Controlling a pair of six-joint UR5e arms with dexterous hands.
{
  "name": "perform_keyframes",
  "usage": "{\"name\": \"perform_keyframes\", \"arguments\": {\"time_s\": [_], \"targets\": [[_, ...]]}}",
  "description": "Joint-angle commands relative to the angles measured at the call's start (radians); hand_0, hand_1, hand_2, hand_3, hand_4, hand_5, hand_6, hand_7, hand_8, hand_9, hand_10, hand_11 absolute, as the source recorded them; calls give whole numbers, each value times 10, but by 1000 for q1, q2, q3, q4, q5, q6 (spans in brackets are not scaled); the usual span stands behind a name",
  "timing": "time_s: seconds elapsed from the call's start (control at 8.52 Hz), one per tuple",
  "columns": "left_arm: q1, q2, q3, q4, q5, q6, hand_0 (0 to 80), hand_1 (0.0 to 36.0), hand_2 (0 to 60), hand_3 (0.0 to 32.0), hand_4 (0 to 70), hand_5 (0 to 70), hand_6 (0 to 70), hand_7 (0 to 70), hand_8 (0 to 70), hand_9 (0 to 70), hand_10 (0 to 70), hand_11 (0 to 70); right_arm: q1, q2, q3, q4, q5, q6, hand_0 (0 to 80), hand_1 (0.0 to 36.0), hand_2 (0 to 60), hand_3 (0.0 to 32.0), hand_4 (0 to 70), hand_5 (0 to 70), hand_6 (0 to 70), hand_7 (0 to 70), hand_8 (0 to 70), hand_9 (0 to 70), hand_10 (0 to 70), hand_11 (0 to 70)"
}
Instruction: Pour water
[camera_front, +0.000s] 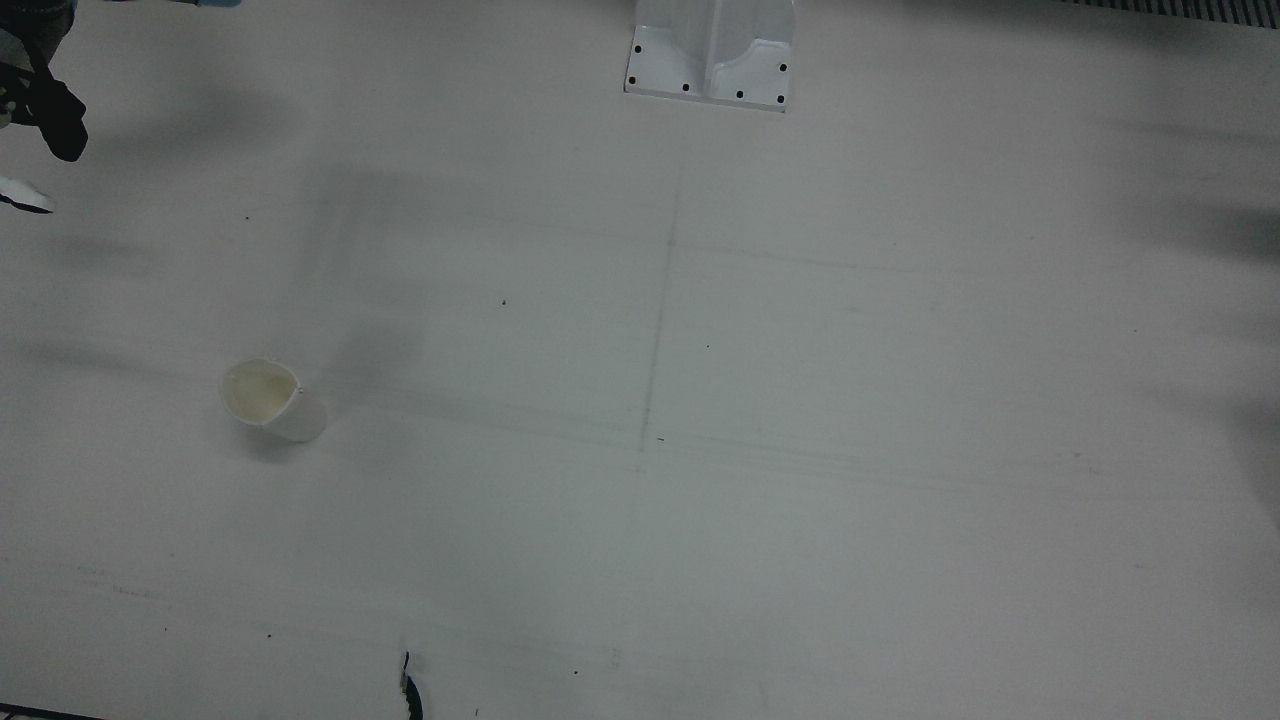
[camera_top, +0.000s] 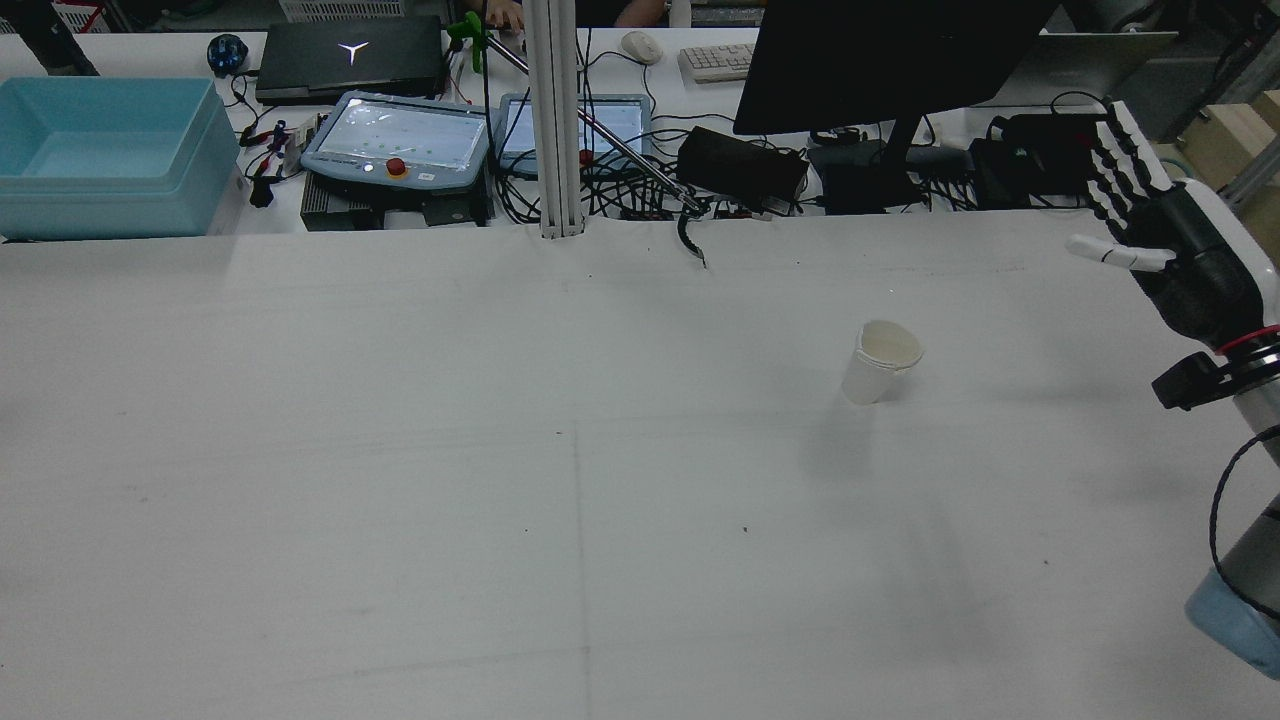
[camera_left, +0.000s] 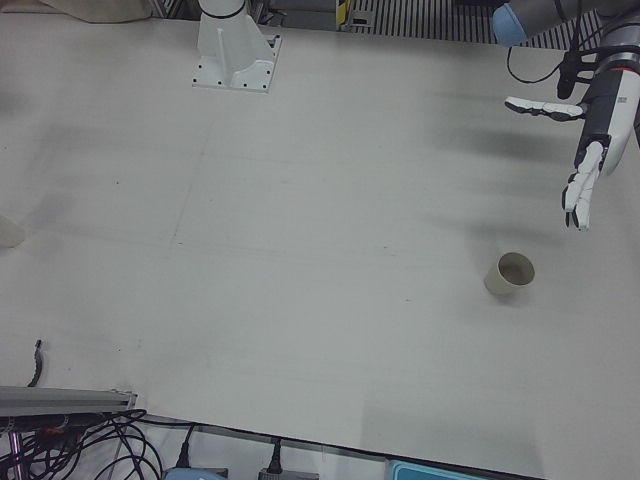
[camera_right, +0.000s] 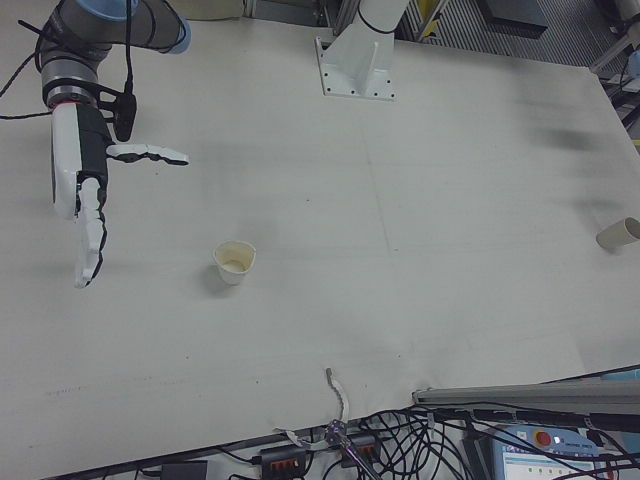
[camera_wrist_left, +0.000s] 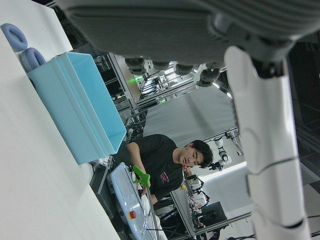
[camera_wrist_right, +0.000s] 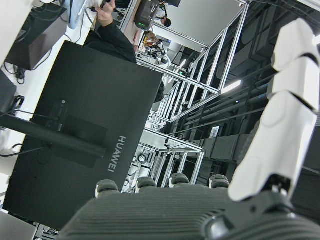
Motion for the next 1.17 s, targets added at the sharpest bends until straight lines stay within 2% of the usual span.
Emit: {"name": "perform_keyframes", "arguments": {"time_s": [0.0,0.12,0.47,0.7,0.82,0.94,1.06], "targets": [[8,-7,135,-108,-4,18,628,139,0,0,130,0,24,17,0,0,32,73,24,2,59,-2,-26,-25,470,161,152,188,0,46,42,0,2,0,0,0],[10,-39,182,-122,-10,38,647,148,0,0,131,0,28,21,0,0,33,75,37,2,67,-2,-26,-25,474,168,162,186,0,48,50,2,6,0,0,0],[24,-91,417,-286,-16,70,603,122,0,0,128,0,25,17,0,0,33,72,31,-6,68,-5,-29,-28,472,164,161,176,0,47,52,2,8,0,0,0],[36,-110,520,-374,-34,128,586,107,0,0,130,0,26,17,0,0,36,75,11,-1,68,-13,-29,-42,469,161,161,186,0,46,54,7,10,0,0,0],[47,-133,577,-404,-36,134,624,137,0,0,121,0,28,17,0,0,40,83,10,-1,67,-13,-27,-45,472,164,168,190,0,47,59,16,7,0,0,0],[50,-171,617,-411,-45,150,602,117,0,0,127,0,26,14,0,0,39,80,8,-1,62,-34,-27,-57,471,164,170,198,0,48,66,32,8,0,0,0],[71,-199,661,-426,-68,162,600,120,0,0,120,0,26,15,0,0,38,79,5,1,57,-48,-27,-61,473,166,176,200,0,49,74,47,13,0,0,0]]}}
